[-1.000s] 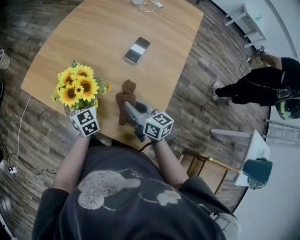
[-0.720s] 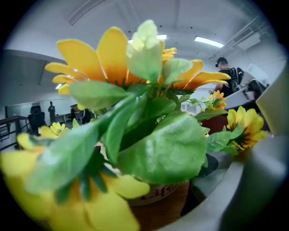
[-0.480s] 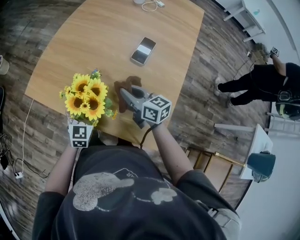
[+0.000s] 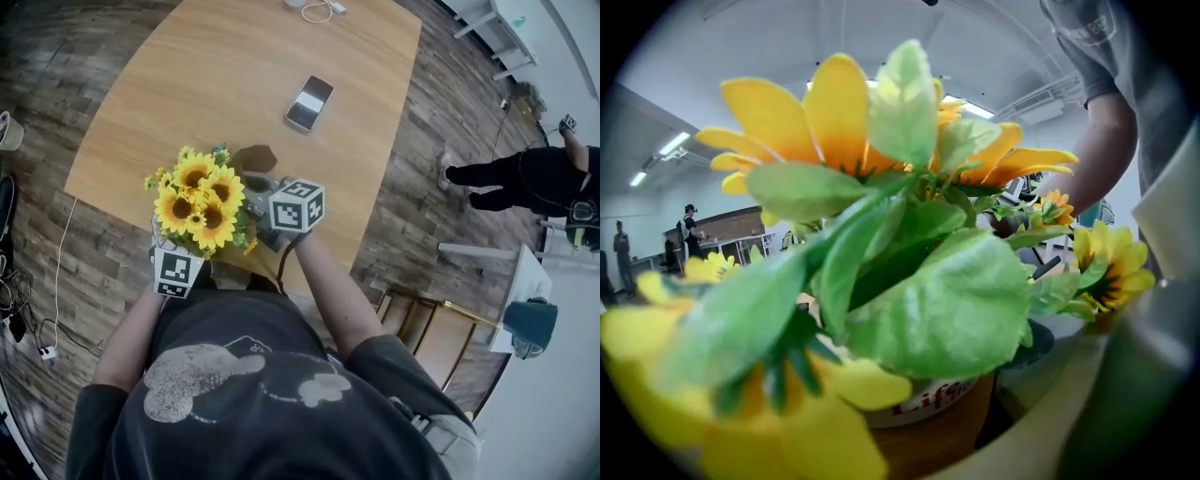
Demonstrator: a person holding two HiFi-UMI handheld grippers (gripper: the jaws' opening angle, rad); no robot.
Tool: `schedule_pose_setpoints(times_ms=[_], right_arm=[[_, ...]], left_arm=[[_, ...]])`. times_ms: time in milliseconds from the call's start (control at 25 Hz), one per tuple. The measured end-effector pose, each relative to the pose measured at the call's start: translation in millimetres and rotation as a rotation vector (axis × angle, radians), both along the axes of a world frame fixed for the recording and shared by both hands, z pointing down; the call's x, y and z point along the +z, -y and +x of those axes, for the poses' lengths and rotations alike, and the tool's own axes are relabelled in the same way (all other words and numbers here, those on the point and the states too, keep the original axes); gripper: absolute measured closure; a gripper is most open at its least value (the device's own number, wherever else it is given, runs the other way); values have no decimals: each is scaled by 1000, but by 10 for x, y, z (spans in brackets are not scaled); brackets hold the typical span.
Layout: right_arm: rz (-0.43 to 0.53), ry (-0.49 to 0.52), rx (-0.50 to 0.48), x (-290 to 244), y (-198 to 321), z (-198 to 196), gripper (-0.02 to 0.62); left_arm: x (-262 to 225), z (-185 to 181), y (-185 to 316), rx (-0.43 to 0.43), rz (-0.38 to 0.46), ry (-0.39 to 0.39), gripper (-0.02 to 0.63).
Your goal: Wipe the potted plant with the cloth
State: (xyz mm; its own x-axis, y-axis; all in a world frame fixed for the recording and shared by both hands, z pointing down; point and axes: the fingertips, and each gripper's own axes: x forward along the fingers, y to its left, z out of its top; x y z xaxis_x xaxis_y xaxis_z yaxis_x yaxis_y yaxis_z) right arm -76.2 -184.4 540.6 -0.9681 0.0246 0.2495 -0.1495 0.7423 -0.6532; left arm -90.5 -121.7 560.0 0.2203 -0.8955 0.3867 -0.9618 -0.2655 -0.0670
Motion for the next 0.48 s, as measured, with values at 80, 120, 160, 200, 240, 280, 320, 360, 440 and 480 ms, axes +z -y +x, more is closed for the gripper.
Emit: schedule_pose_setpoints(times_ms=[80,120,160,200,240,280,320,360,440,480], right_arm=[[7,-7,0,12,-51,26,549],[7,-10,4,18,-76,48,549],[6,-14,11,22,-105,73,549],[6,-17,21,26,-139,100,549],[5,-19,32,30,-178,128,549],[3,-21,43,36,-222,161,549],[2,-23,51,44,-273,198,551],[1,-25,55,52,-329,239,549],[4,-33,52,64,-450,317,549],[8,-41,47,70,-513,346,549]], left_arm=[[7,-6,-5,18,2,-2,-17],[8,-15,-6,29,4,-3,-17],[8,-25,-4,42,7,-5,-17],[8,-35,-1,57,10,-6,-18],[8,-43,4,73,12,-7,-18],[11,-48,8,89,14,-8,-18],[15,-49,13,106,16,-8,-18],[19,-45,18,123,17,-9,-18],[21,-29,29,158,19,-10,-20],[21,-24,34,178,19,-10,-20]])
